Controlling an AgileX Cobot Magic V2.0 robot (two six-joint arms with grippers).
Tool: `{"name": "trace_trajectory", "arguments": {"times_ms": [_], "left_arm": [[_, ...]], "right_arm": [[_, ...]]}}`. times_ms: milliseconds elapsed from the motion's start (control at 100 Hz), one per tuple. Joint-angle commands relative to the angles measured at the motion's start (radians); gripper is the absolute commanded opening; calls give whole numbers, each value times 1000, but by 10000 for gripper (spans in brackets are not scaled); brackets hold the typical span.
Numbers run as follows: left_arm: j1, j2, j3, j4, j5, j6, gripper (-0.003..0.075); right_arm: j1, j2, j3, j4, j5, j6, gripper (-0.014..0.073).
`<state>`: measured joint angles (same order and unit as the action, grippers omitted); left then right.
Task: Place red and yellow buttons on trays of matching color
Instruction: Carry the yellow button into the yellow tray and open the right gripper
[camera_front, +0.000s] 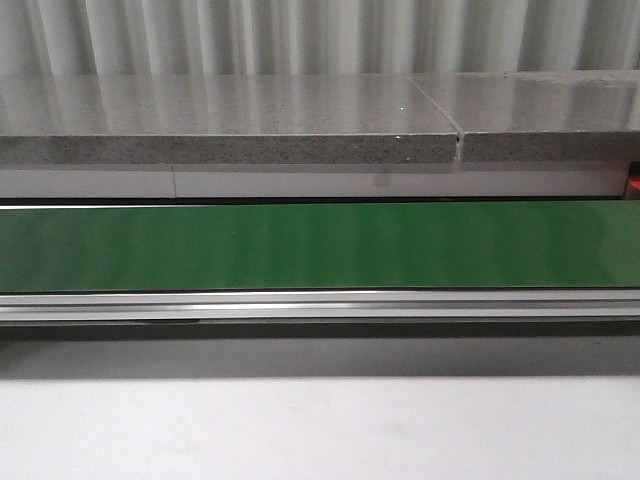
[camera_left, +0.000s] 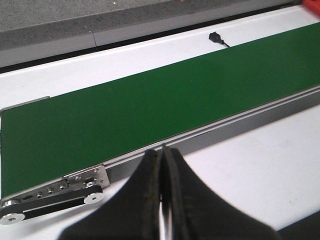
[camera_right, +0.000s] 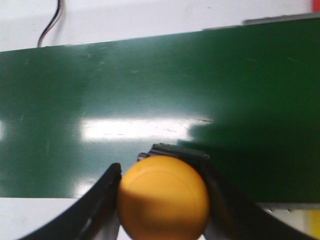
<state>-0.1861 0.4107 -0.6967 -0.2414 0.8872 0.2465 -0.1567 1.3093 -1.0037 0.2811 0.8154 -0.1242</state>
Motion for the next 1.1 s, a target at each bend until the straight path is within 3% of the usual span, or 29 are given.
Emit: {"name": "trace_trajectory", "arguments": {"times_ms": [0,310,680,1090], "left_arm": [[-7,8,-25,-26,-65,-8,-20],[-7,8,-25,-26,-65,-8,-20],[-7,8,-25,-26,-65,-8,-20],[-7,8,-25,-26,-65,-8,-20]], "right_arm": [[-68,-58,-3,7,-13,5,236],[-305,-77,9,1,60,100,236],[-507,-77,9,-36,59,178,236],[-540,-74,122,-44,-109,190,236]]}}
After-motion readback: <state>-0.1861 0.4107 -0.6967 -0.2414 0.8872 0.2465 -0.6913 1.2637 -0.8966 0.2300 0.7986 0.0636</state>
